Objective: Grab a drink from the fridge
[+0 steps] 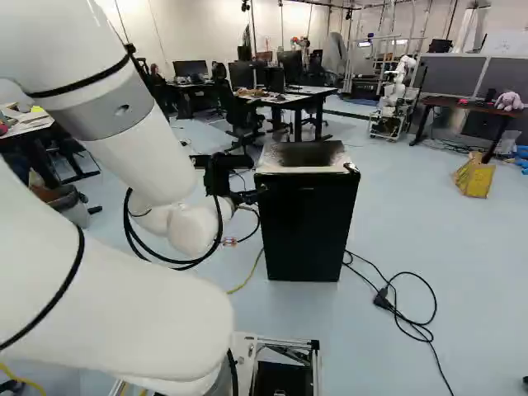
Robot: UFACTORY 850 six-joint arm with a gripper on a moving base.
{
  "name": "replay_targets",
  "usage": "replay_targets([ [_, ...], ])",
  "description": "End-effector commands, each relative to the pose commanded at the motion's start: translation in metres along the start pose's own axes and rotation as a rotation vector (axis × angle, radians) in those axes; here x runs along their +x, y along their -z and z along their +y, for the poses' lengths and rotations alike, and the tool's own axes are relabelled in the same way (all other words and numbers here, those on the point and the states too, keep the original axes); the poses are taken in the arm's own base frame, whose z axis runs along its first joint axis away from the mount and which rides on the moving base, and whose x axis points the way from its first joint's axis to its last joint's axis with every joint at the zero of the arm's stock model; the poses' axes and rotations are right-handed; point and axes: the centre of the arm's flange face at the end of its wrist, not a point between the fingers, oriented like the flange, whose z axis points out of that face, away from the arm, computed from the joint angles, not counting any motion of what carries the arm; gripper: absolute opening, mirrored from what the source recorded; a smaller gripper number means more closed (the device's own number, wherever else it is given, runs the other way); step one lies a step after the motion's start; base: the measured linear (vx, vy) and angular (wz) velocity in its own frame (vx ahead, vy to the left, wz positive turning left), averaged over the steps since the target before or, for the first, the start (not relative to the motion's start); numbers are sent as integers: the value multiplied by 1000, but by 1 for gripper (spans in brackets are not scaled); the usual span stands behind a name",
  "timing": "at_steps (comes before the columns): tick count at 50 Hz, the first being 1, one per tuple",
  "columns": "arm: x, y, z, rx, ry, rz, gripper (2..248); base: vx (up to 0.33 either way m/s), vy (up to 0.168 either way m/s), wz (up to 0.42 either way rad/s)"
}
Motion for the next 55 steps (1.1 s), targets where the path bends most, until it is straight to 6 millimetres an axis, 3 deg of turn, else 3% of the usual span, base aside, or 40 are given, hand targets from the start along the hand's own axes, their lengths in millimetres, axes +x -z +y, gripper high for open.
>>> replay_targets([
  [20, 6, -11, -4, -27, -36, -3, 247, 0, 0, 0],
  [55, 18, -26, -31, -52, -108, 69, 247, 0, 0, 0],
])
